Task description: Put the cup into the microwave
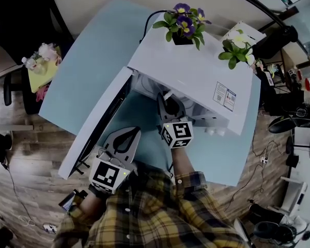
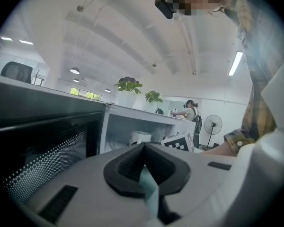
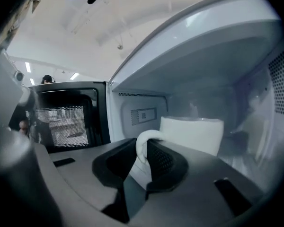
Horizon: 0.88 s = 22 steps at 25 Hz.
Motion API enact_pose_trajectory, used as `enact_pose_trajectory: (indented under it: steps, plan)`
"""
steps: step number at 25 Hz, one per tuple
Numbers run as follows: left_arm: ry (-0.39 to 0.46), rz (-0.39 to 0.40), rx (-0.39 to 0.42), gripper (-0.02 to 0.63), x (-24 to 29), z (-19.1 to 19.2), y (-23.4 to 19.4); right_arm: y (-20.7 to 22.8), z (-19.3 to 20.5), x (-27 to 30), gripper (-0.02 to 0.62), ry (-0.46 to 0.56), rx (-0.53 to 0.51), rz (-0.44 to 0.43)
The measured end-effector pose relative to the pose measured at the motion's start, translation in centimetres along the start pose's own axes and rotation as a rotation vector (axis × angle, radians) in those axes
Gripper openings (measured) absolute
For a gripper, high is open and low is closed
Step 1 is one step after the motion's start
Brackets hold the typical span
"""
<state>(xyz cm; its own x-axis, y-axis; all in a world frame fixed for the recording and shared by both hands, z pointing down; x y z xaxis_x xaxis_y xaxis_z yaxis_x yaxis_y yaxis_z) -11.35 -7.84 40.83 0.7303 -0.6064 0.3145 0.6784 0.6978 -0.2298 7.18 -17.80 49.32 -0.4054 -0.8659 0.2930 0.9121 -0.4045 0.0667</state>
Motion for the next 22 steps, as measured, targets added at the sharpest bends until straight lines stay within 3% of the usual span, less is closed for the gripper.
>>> enact_pose_trajectory:
  steps: [6, 22]
  plan:
    - [0.008, 0.039, 0.014, -0.009, -0.2, 0.2, -0.8, -0.4, 1.3, 0.6, 0.058, -0.026, 0.034, 0.036]
    - [-0.027, 0.155, 0.047, -0.009, 0.4, 0.2, -1.5, -0.6, 2.0, 0.2, 0.077, 0.057, 0.107, 0.119]
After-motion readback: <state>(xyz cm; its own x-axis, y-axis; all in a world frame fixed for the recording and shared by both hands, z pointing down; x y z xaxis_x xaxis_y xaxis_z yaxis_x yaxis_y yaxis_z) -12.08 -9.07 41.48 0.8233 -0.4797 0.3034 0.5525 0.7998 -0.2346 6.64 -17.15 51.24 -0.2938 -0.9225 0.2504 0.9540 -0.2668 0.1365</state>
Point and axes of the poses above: the fingertips, and each gripper's own axes: x forward along the fingers, y to its right, z out of its underside, the point moved 8 cm from there along -x, backward along the fingers, and after that the axes turned 5 degrees about -y, right-handed, at the moved point
